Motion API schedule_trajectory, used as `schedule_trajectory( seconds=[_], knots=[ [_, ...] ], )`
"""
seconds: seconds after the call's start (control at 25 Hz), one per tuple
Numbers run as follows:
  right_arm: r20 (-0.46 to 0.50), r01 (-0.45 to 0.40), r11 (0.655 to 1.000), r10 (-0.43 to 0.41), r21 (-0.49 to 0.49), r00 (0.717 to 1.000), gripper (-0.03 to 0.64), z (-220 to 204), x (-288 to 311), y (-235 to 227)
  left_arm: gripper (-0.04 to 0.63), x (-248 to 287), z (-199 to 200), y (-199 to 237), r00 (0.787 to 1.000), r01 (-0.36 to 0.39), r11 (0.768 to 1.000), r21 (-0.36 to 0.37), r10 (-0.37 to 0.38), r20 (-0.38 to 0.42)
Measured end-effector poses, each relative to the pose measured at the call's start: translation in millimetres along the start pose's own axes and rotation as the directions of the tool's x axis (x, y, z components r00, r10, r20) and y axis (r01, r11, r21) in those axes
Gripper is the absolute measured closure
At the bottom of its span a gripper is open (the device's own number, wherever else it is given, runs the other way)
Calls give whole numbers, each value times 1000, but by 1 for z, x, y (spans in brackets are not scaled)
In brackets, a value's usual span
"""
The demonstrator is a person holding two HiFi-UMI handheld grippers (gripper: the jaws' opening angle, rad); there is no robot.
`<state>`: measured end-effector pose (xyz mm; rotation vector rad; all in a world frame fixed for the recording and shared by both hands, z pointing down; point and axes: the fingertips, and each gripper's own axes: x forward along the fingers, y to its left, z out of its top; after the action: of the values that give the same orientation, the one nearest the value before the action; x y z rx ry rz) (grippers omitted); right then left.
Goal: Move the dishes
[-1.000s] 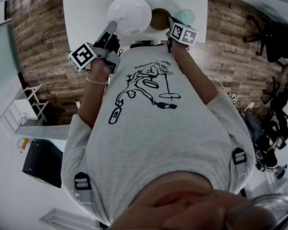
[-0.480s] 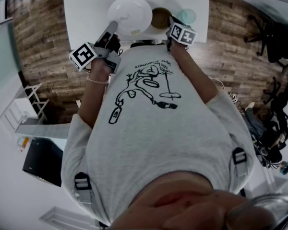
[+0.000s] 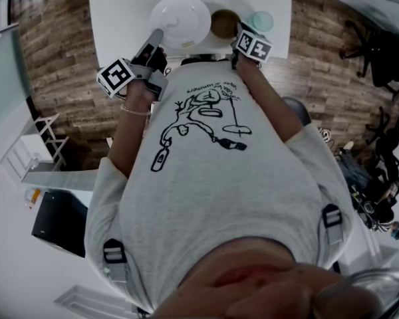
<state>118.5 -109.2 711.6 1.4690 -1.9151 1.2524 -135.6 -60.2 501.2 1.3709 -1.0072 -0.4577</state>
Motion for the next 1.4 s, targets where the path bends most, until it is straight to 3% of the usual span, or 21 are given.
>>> schedule_trajectory(
  seconds=[0.96,1.4],
  knots=[
    [32,24,1000,-24,-8,999,571,7,-21,1,584,-1,-3,18,1000,-11,1000,-2,11,-10],
    [57,10,996,-5,-86,998,572,16,-40,9,584,1,-6,52,998,-57,998,-9,57,-16]
  ],
)
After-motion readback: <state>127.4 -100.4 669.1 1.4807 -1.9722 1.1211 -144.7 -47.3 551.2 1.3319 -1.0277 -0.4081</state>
